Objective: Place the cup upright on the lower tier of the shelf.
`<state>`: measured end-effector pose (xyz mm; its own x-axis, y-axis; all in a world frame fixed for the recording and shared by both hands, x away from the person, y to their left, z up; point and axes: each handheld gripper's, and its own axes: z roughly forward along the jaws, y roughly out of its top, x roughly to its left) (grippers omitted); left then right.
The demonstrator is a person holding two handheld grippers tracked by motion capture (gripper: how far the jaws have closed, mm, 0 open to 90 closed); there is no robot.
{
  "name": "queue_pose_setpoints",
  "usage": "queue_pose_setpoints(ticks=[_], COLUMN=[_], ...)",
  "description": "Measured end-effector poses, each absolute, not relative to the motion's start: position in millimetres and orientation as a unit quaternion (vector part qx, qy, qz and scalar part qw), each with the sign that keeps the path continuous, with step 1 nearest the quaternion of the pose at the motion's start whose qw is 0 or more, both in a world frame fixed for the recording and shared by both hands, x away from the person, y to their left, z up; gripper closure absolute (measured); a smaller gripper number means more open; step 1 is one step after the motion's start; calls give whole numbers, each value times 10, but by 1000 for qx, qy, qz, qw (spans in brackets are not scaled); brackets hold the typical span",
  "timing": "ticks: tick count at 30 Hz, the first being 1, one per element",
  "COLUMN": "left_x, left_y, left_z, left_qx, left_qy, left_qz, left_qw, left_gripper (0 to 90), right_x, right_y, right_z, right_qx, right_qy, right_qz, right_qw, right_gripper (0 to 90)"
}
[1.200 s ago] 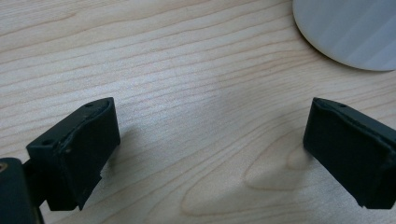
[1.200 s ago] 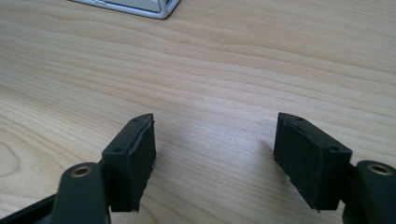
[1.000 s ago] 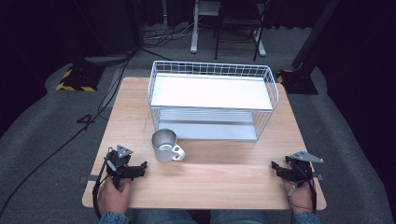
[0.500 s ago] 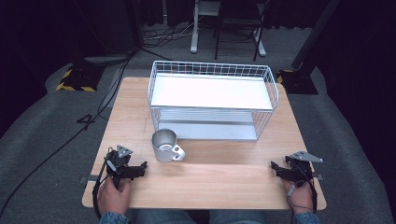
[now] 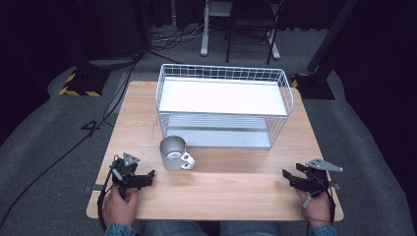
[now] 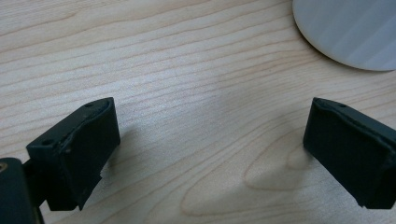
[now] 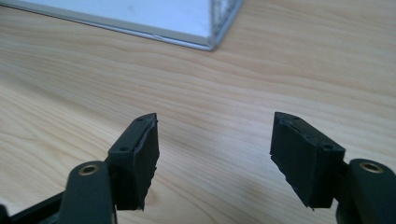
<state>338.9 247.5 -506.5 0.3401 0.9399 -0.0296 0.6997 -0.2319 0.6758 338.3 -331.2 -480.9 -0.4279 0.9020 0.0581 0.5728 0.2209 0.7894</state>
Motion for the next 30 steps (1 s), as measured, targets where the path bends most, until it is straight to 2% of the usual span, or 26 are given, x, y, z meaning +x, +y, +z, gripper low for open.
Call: queue_pose_setpoints(ticks=[8,30], left_x=[3413,3396], left_y=[2483,2483], left_z=[-5065,-5065], left_qx=[756,754], left_qy=[545,547], left_qz=[200,199], left_qw=[304,303], left_gripper=[42,41], right_x=[3289,3322], right_y=[-3025,-2372], right_z=[-4556,-4258], right_qx=[449,370], right_qy=[767,791], right_qz=[412,455], right_qw=[198,176], right_gripper=[312,311])
